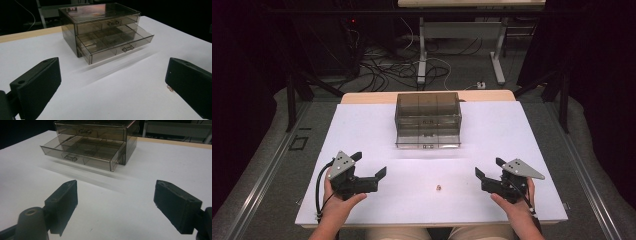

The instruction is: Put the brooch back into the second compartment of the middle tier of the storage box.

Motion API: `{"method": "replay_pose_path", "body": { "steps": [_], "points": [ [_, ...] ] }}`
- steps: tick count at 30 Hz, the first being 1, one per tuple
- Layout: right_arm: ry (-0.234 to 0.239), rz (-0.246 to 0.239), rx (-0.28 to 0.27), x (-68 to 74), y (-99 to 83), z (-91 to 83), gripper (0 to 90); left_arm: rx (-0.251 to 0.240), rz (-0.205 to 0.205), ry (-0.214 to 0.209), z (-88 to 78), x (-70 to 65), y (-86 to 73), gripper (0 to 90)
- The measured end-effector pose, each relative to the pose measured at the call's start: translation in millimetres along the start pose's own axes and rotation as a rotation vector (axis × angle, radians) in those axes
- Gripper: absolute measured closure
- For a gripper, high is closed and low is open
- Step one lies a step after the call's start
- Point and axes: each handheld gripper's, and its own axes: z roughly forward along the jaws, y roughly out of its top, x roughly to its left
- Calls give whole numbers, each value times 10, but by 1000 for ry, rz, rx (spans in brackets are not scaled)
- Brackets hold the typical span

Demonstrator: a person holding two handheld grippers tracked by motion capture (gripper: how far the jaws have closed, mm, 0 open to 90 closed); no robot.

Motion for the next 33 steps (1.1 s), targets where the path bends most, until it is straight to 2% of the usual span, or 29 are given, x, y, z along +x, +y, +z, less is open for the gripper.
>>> {"method": "replay_pose_path", "body": {
  "steps": [5,8,10,16,17,21,23,25,29,33],
  "points": [
    [12,-15,12,40,-9,37,226,-3,-4,-6,-18,-20,-11,8],
    [27,-51,13,78,9,48,254,5,-9,-6,-23,-30,-18,12],
    [36,-58,15,83,12,55,263,5,-8,-3,-26,-36,-20,15],
    [80,-41,43,104,19,115,321,11,-2,-11,-37,-59,-38,32],
    [87,-57,47,101,20,123,324,11,-2,-11,-39,-61,-41,35],
    [136,-59,81,138,13,202,343,14,-9,-10,-41,-62,-60,49],
    [141,-59,92,147,14,210,343,14,-11,-7,-40,-64,-66,48],
    [165,-70,113,194,21,248,349,14,-11,-7,-44,-67,-72,49],
    [183,-95,120,235,38,281,349,11,-2,-2,-60,-78,-80,50],
    [205,-121,134,306,60,311,349,3,-11,-3,-59,-75,-82,51]
  ]
}}
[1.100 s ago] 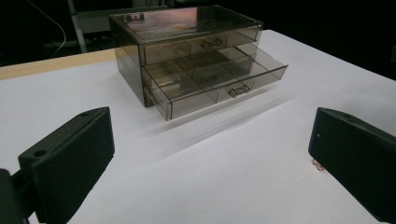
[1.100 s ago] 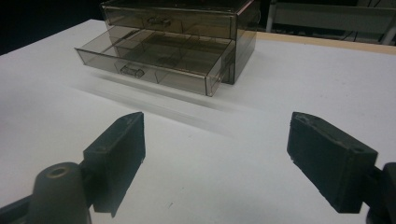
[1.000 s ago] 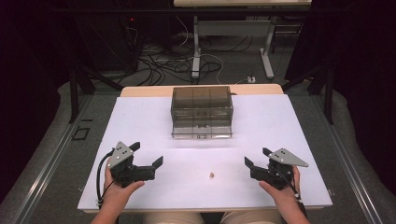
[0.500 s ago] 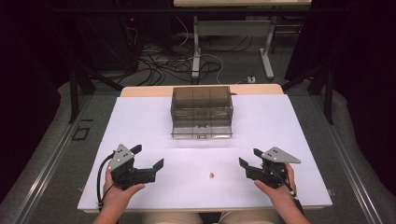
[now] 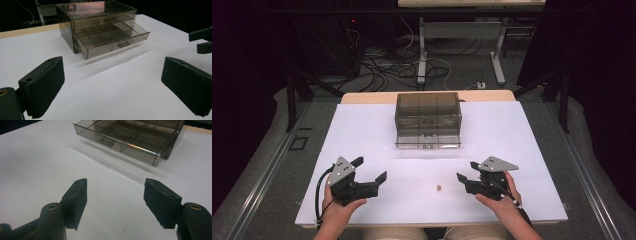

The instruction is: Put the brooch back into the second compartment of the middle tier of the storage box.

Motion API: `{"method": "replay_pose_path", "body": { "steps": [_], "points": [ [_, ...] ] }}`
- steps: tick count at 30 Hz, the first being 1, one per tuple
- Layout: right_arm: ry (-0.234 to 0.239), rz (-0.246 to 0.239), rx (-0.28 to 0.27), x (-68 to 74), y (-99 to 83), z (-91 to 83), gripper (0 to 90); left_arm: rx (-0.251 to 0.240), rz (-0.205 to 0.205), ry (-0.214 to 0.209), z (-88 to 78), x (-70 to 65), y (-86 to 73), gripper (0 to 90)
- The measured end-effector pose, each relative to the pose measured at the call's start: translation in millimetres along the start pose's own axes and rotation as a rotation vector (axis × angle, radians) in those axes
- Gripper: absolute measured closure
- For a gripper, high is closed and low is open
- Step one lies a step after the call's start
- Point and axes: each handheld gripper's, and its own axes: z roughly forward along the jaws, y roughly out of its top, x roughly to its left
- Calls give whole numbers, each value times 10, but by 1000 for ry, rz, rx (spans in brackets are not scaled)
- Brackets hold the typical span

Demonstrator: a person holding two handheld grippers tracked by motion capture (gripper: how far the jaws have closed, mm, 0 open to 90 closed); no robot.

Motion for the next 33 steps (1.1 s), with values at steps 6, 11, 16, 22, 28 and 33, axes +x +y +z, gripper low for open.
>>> {"method": "replay_pose_path", "body": {
  "steps": [6,11,16,22,28,33],
  "points": [
    [41,-35,28,64,54,46,349,-1,1,10,16,1,-4,51],
    [66,-62,50,92,90,74,349,-4,-6,10,19,0,-4,53],
    [95,-92,72,125,113,138,347,-6,-10,14,21,4,-2,72],
    [115,-104,72,151,184,188,348,-4,-12,15,36,-3,-12,84],
    [129,-89,75,170,250,234,348,14,-21,14,39,0,-24,115],
    [149,-75,86,180,252,297,349,16,-28,14,44,-1,-28,111]
  ]
}}
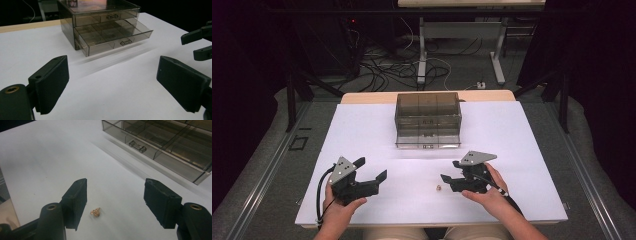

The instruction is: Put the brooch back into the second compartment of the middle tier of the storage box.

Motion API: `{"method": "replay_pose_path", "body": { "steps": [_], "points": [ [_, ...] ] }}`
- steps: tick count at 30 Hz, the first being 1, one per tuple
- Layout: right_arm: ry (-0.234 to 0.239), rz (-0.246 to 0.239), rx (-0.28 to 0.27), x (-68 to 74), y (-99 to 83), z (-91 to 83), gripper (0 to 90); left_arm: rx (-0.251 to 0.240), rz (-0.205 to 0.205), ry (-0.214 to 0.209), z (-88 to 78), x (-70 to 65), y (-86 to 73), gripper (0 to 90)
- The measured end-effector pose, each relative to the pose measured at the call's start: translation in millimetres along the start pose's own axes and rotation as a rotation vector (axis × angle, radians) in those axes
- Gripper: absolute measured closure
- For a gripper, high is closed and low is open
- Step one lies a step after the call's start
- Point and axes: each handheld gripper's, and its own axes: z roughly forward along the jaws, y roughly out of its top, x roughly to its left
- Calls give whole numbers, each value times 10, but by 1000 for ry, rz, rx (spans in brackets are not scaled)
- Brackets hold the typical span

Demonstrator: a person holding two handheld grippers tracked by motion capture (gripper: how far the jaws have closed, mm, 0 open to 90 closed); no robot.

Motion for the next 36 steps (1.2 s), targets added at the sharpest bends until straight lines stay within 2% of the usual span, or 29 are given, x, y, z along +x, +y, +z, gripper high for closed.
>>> {"method": "replay_pose_path", "body": {
  "steps": [7,8,14,20,24,27,34,36],
  "points": [
    [26,-16,31,47,21,77,356,10,20,4,26,-14,-6,83],
    [33,-16,51,52,32,79,358,13,24,4,28,-12,-6,73],
    [51,-28,49,85,44,153,373,15,24,-7,41,-20,-11,22],
    [68,-36,87,105,-32,230,397,17,28,11,61,-22,-23,7],
    [73,-48,119,88,-92,279,411,15,5,17,68,-16,-25,6],
    [76,-53,118,88,-126,310,434,14,-8,11,70,-7,-30,7],
    [76,-67,134,115,-172,344,477,10,5,14,63,0,-31,6],
    [78,-88,150,136,-177,356,496,13,13,17,61,4,-32,6]
  ]
}}
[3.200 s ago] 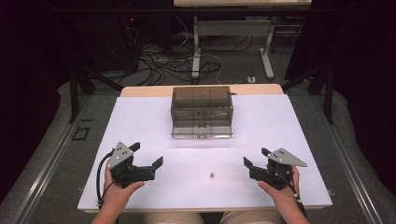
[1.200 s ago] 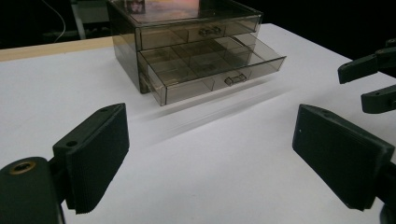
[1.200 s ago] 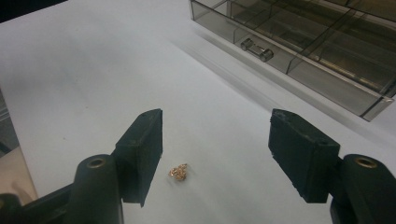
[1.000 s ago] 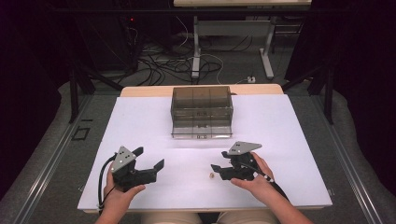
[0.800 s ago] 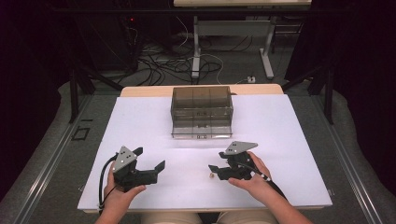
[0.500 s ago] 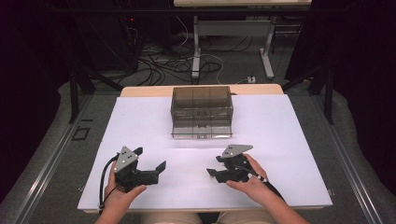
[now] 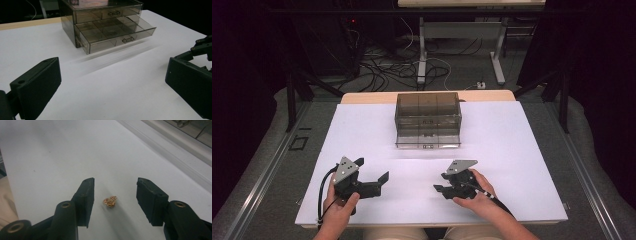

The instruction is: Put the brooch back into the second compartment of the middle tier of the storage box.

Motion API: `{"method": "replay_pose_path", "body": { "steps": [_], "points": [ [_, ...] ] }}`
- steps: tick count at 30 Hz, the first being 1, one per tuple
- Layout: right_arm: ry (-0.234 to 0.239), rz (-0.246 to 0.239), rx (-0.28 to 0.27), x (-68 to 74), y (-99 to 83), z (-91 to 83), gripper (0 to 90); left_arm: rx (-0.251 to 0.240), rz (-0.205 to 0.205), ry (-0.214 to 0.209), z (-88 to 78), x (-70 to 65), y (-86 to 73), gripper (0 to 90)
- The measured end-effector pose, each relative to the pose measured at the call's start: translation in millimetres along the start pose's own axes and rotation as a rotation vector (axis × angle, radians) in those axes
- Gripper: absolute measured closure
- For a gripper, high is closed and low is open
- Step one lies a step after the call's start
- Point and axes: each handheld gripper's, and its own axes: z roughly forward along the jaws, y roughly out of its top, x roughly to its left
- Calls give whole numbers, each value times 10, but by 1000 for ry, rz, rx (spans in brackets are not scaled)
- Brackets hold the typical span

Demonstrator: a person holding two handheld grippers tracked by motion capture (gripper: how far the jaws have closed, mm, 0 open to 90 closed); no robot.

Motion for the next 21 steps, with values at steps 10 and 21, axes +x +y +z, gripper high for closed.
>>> {"method": "replay_pose_path", "body": {
  "steps": [10,21],
  "points": [
    [-5,-44,31,45,-20,83,531,-1,-8,-4,6,5,-3,6],
    [-14,-94,59,78,-29,160,553,2,-7,-9,4,4,-4,6]
  ]
}}
